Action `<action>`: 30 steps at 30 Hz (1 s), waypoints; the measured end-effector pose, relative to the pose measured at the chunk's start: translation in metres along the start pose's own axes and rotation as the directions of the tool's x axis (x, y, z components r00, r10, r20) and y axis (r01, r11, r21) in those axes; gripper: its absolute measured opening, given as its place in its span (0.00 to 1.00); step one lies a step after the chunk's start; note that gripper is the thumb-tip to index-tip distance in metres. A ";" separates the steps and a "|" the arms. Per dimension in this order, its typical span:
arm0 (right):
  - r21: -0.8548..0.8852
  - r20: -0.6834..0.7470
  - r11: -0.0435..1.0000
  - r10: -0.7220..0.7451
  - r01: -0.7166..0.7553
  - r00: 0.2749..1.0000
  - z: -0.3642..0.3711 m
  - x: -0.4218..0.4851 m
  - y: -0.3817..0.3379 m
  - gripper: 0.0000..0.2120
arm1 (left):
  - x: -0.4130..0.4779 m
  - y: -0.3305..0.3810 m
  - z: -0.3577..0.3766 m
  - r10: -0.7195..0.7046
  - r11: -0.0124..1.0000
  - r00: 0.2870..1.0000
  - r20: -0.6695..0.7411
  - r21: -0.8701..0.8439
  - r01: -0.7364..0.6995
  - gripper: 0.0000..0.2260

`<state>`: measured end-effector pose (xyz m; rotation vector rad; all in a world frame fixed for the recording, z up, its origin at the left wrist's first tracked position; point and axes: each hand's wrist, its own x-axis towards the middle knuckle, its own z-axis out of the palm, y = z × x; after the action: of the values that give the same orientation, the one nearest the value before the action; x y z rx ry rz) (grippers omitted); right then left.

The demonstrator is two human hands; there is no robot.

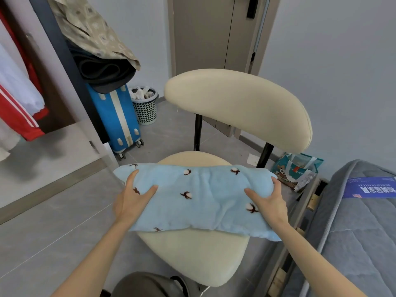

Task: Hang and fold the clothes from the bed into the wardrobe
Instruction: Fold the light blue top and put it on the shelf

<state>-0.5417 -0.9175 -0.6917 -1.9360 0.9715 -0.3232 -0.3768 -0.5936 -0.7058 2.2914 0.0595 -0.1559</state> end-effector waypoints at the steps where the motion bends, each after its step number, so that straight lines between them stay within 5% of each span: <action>1: -0.012 0.005 1.000 -0.020 0.020 1.000 0.002 -0.003 -0.006 0.42 | -0.002 -0.004 -0.005 -0.005 1.000 1.000 -0.005 -0.006 0.005 0.36; 11: 0.008 0.129 0.977 -0.211 0.212 0.969 0.065 -0.025 -0.082 0.37 | -0.003 -0.064 -0.093 -0.062 0.996 0.982 -0.176 -0.080 0.048 0.34; 18: -0.027 0.298 0.970 -0.223 0.241 0.928 0.163 -0.028 -0.164 0.37 | 0.028 -0.112 -0.178 -0.230 0.971 0.944 -0.237 -0.123 0.205 0.34; 30: -0.019 0.569 0.902 -0.344 0.430 0.747 0.176 -0.125 -0.452 0.40 | -0.022 -0.018 -0.455 -0.338 0.940 0.828 -0.447 -0.113 0.322 0.31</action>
<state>-0.2980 -0.5945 -0.3960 -2.1863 0.2012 0.0956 -0.3575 -0.2409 -0.4170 2.2199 0.7059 0.2187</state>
